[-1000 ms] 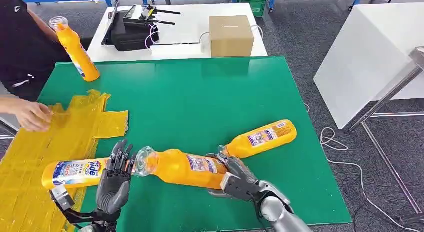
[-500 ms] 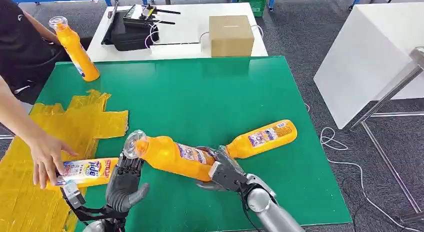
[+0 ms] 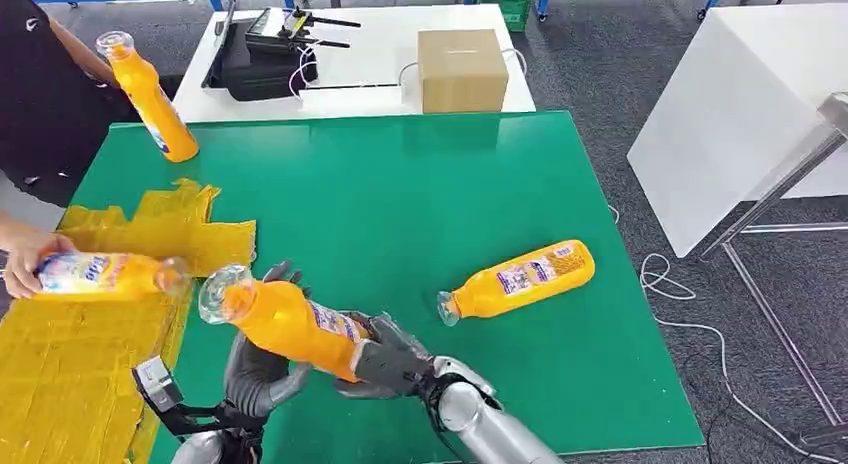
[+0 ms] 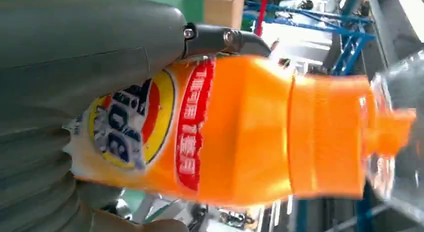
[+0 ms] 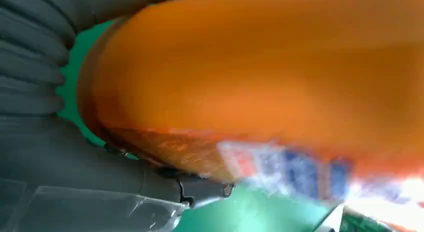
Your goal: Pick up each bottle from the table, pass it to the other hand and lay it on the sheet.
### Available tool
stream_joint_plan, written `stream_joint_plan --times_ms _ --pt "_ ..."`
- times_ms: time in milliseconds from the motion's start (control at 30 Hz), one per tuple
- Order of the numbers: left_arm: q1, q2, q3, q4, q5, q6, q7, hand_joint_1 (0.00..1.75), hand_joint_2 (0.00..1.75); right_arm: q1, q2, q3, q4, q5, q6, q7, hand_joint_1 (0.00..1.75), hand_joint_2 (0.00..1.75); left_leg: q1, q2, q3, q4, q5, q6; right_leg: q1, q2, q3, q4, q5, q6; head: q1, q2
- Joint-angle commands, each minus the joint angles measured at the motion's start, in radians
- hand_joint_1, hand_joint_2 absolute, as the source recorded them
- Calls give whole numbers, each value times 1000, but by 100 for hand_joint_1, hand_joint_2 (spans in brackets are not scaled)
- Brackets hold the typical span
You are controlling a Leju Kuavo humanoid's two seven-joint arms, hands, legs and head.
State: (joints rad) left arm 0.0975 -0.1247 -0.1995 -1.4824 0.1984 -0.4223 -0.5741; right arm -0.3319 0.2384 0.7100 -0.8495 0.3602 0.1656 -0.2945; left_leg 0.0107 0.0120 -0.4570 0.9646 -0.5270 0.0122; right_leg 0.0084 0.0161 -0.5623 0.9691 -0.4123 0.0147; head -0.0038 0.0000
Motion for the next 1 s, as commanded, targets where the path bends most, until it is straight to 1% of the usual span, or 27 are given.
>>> stream_joint_plan --times_ms 33,100,167,233,267,300,467,600,633,667,700,733,767,800,833,867,900,967,1000 --pt "-23 13 5 58 8 -1 -1 0 175 -25 43 188 122 30 14 -3 175 175 0 0 1 -1 0 0 0 -1 1 -1 0 1 0 0" --pt "-22 9 14 63 12 -8 -2 0 175 -27 45 223 131 37 18 -7 175 175 -1 -4 1 -2 1 0 0 -4 1 -2 0 1 0 0" --pt "-22 11 17 67 12 -9 -2 0 175 -22 52 235 135 38 17 -7 175 175 0 -4 1 -2 1 0 0 -4 1 -2 0 1 0 0" --pt "-28 7 27 78 11 -8 -3 0 175 -28 56 251 149 33 7 -7 175 175 0 -1 0 -1 0 0 0 -1 1 -1 0 1 0 0" --pt "-30 3 35 79 11 -10 -4 131 175 -34 55 255 158 21 -1 -4 175 175 0 -2 0 -2 1 0 0 -2 1 -2 0 1 0 0" --pt "-31 2 37 79 11 -11 -4 175 175 -37 53 254 163 15 -3 -3 175 175 0 -2 0 -2 1 0 0 -2 1 -1 0 1 0 0" --pt "-34 -1 51 80 11 -13 -8 175 175 -42 46 252 173 6 -15 -6 175 175 -1 -4 1 -2 1 0 0 -5 1 -2 0 1 0 0" --pt "-34 1 60 80 10 -11 -12 175 175 -41 41 248 172 3 -21 -7 175 175 -1 -3 0 -1 1 0 0 -3 -1 -1 0 1 0 0" --pt "-34 2 64 80 8 -8 -14 175 175 -41 39 244 171 0 -25 -8 175 175 -1 -5 1 -1 1 0 0 -5 1 -1 0 1 0 0" --pt "-33 3 75 77 0 3 -18 175 175 -40 31 232 163 -5 -41 -9 175 175 -1 -3 0 -1 1 0 0 -3 0 -1 0 1 0 0" --pt "-30 2 85 70 -12 19 -18 175 175 -37 20 222 149 -4 -60 -10 175 175 -1 -5 1 -2 1 0 0 -5 1 -2 0 1 0 0" --pt "-30 4 87 69 -11 18 -18 175 175 -41 14 220 149 -4 -58 -10 175 175 -1 -4 0 -1 1 0 0 -4 0 -1 0 1 0 0" --pt "-25 5 98 56 -34 41 -20 175 175 -35 2 206 121 3 -87 -12 164 175 -1 -5 1 -1 1 0 0 -5 1 -2 0 1 0 0" --pt "-20 8 110 42 -60 65 -24 175 175 -27 -13 185 88 7 -115 -11 24 175 -1 -3 0 -1 1 0 0 -3 0 -1 0 1 0 0" --pt "-16 13 116 35 -70 76 -26 175 175 -27 -24 176 74 8 -122 -11 24 175 -1 -3 0 -1 1 0 0 -3 0 -1 0 1 0 0" --pt "-10 20 137 15 -97 97 -25 175 175 -17 -49 147 18 8 -125 -6 0 175 -1 -4 0 -1 1 0 0 -4 0 -2 0 1 1 0" --pt "-7 28 157 1 -137 140 -33 175 175 -7 -72 116 -25 0 -137 -6 0 0 -1 -3 0 -1 1 0 0 -4 0 -1 0 1 0 0" --pt "1 48 209 -28 -196 193 -39 175 175 14 -132 60 -129 7 -139 6 0 0 -1 -2 -1 0 1 0 0 -3 -1 -1 0 1 1 0" --pt "7 57 238 -45 -253 253 -47 175 175 30 -159 28 -188 8 -145 9 0 0 -1 -4 -1 0 1 0 0 -4 0 -1 0 1 1 0"
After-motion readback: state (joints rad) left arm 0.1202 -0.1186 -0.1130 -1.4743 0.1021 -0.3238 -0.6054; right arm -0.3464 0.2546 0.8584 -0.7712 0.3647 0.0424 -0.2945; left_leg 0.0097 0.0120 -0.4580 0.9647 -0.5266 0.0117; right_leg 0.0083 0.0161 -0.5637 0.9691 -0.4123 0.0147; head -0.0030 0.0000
